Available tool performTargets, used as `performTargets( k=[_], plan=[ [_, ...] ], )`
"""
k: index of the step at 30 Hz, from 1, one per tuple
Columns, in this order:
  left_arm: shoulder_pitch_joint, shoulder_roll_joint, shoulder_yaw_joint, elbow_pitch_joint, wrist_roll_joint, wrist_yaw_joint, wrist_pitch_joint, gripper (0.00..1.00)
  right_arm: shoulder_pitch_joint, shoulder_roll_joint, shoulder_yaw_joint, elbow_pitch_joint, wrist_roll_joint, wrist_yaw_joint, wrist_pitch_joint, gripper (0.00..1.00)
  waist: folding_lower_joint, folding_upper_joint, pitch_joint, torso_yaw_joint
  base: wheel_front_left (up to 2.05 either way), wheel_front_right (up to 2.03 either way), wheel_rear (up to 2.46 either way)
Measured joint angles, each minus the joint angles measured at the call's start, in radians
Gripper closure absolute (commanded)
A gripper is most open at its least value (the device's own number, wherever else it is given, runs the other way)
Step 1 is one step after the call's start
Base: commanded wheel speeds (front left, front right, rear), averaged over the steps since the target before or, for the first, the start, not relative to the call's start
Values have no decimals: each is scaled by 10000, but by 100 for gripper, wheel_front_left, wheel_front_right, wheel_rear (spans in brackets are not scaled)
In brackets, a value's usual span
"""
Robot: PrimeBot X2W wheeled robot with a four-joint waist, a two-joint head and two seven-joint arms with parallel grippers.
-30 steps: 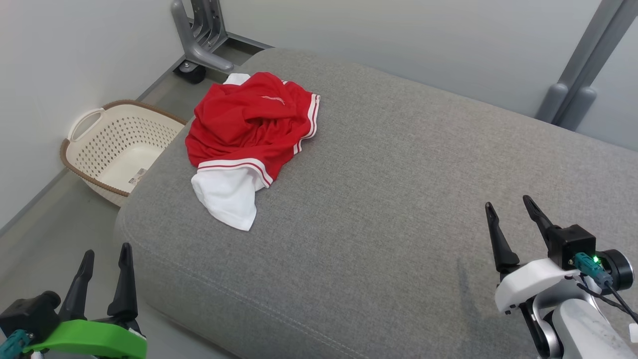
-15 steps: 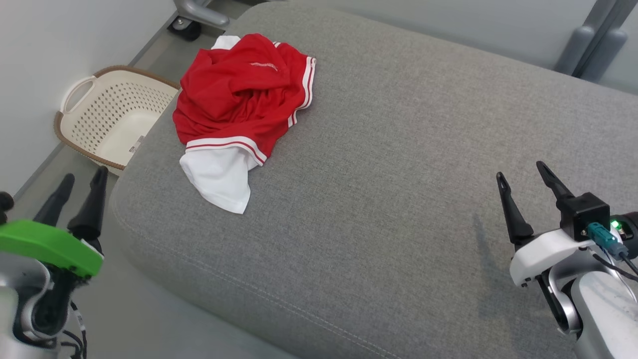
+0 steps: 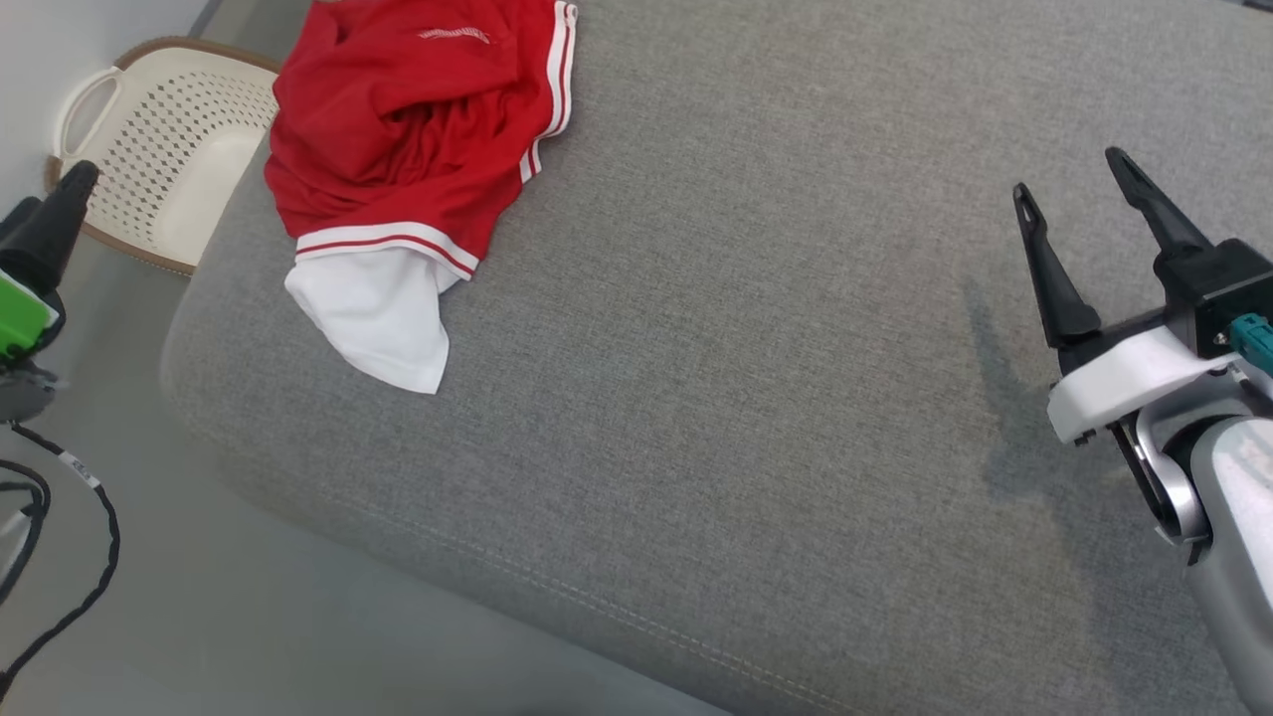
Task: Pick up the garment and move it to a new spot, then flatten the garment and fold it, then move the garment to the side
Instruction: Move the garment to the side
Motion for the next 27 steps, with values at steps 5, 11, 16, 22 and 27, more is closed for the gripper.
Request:
performTargets(
  k=[5,11,16,22,27],
  plan=[
    [-926,63,280,391,-353,267,453,0,-532,-102,40,-642,-194,75,328,0,0,0,812,-325,0,0,0],
    [-1690,40,324,617,-378,268,646,0,-978,-385,-128,-1183,-328,142,631,0,0,0,1640,-681,0,0,0],
    [-2270,-142,251,863,-428,267,650,0,-1383,-642,-326,-1674,-422,144,917,0,1,0,2363,-913,0,0,0],
    [-2909,-426,272,1197,-437,240,449,0,-1898,-878,-502,-2242,-573,148,1193,0,1,0,3242,-1108,0,0,0],
    [-3135,-903,79,1760,-445,67,128,0,-2026,-1072,-644,-2286,-698,153,1200,0,2,0,3872,-1234,0,0,0]
  ],
)
